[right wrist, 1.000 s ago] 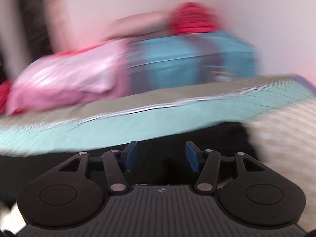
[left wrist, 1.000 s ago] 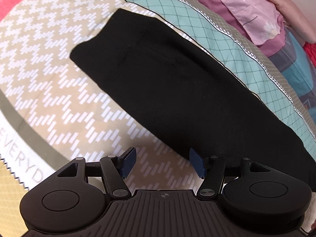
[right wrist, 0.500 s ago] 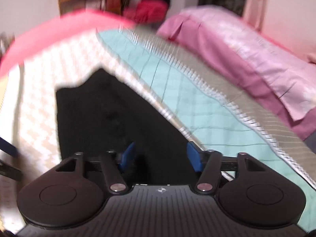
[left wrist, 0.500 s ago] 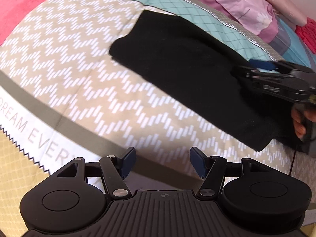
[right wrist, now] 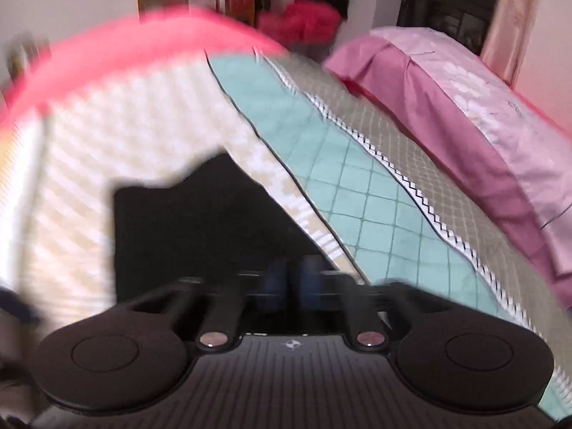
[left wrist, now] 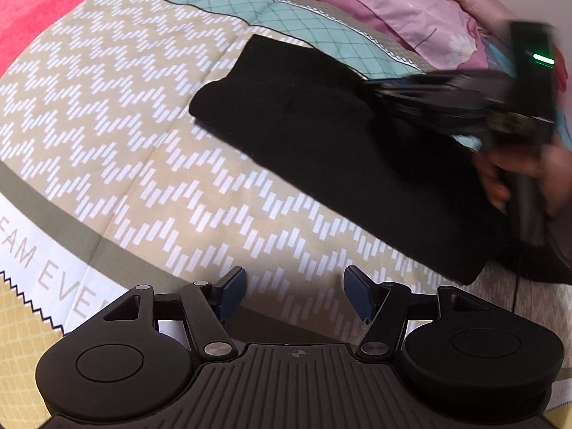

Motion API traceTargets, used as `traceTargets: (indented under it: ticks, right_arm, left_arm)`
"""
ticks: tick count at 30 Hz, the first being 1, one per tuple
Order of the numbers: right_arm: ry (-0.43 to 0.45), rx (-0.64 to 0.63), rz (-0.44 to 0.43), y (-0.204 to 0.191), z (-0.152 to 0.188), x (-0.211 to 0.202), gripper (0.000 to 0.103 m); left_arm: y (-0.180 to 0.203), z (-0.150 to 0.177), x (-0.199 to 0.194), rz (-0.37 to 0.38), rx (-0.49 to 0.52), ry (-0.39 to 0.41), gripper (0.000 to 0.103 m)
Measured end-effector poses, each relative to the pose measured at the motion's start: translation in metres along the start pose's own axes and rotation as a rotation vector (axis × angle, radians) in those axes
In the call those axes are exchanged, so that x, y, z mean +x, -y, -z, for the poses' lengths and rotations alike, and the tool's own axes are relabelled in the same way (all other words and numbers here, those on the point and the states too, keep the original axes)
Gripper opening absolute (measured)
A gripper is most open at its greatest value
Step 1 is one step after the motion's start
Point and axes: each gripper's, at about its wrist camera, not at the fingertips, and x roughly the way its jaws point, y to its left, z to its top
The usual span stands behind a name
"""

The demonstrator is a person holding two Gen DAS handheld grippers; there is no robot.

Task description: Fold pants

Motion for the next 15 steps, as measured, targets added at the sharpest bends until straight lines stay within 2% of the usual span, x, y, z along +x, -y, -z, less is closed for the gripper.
traceTargets:
  ticks: [1,3,4,5,7,11,14,15]
  right_arm:
    - [0.005,0.039,0.018,0.004,-0.004,0.006,0.01]
    - [0.001,0.259,-0.029,0.027,-0.009,-0.001,0.016]
    - [0.026,0.337,-0.052,0.036,-0.005,-0.012,0.028]
    - [0.055,0.359,-0.05,0.04,0.001,-0.027,0.045]
    - [0.098,0.347,0.025,0.04,0.02,-0.061,0.062]
    - [0.119,0.411,0.125,0.05,0.085,-0.125,0.063]
    - [0.097,0.515,0.245,0.064,0.145,-0.168,0.068]
    - [0.072,0.561,0.256,0.073,0.165,-0.178,0.069]
  left_arm:
    - [0.002,-0.001,0.0,-0.007,0.01,0.001,0.103]
    - [0.004,-0.002,-0.003,-0.015,0.032,0.008,0.103]
    - [0.004,-0.003,-0.003,-0.014,0.04,0.013,0.103]
    - [0.005,-0.006,-0.002,-0.016,0.049,0.012,0.103]
    - [0.01,-0.015,0.001,-0.025,0.073,0.008,0.103]
    - [0.04,-0.046,0.01,-0.027,0.161,0.032,0.103]
    - [0.073,-0.068,0.023,-0.012,0.236,0.047,0.103]
    - [0.084,-0.075,0.029,-0.004,0.25,0.05,0.103]
